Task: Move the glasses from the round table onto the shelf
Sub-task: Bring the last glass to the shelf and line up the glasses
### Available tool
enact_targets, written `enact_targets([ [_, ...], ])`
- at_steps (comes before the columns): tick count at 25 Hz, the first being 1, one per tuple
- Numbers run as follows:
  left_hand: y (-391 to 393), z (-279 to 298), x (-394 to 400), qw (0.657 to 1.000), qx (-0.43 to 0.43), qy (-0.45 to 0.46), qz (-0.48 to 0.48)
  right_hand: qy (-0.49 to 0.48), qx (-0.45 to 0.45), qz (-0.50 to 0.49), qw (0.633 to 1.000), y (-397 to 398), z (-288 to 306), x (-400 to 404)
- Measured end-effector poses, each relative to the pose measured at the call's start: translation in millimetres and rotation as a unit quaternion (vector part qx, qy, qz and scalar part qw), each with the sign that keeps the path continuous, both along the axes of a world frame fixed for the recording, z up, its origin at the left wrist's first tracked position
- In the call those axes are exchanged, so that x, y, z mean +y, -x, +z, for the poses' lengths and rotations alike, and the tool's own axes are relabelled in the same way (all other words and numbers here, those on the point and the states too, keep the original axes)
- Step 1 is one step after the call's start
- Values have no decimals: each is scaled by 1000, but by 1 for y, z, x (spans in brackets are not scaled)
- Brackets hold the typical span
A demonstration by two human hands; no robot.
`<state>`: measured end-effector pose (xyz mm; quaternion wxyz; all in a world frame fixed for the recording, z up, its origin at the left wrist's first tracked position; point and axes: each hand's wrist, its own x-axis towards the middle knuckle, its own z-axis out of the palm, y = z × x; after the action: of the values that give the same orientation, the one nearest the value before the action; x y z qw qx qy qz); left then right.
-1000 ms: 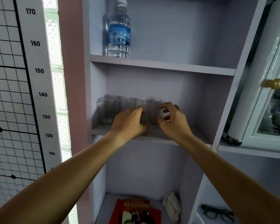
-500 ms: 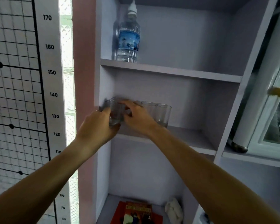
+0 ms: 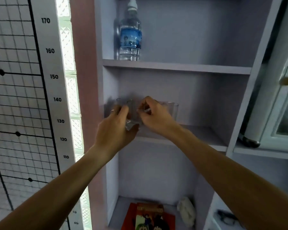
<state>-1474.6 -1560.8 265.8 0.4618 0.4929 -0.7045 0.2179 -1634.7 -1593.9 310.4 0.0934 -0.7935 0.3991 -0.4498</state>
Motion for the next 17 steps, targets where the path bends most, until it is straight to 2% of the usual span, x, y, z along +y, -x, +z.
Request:
enact_targets([
  [3, 32, 6, -3, 998, 38, -18, -42, 0, -31, -46, 998, 31, 4, 8],
  [7, 73, 3, -14, 992, 25, -15, -121, -28, -48, -101, 993, 69, 6, 18],
  [10, 99, 4, -23, 979, 37, -66, -191, -47, -49, -143, 987, 95, 4, 20],
  [17, 131, 3, -40, 967, 33, -117, -225, -72, -67, -176, 980, 127, -3, 20],
])
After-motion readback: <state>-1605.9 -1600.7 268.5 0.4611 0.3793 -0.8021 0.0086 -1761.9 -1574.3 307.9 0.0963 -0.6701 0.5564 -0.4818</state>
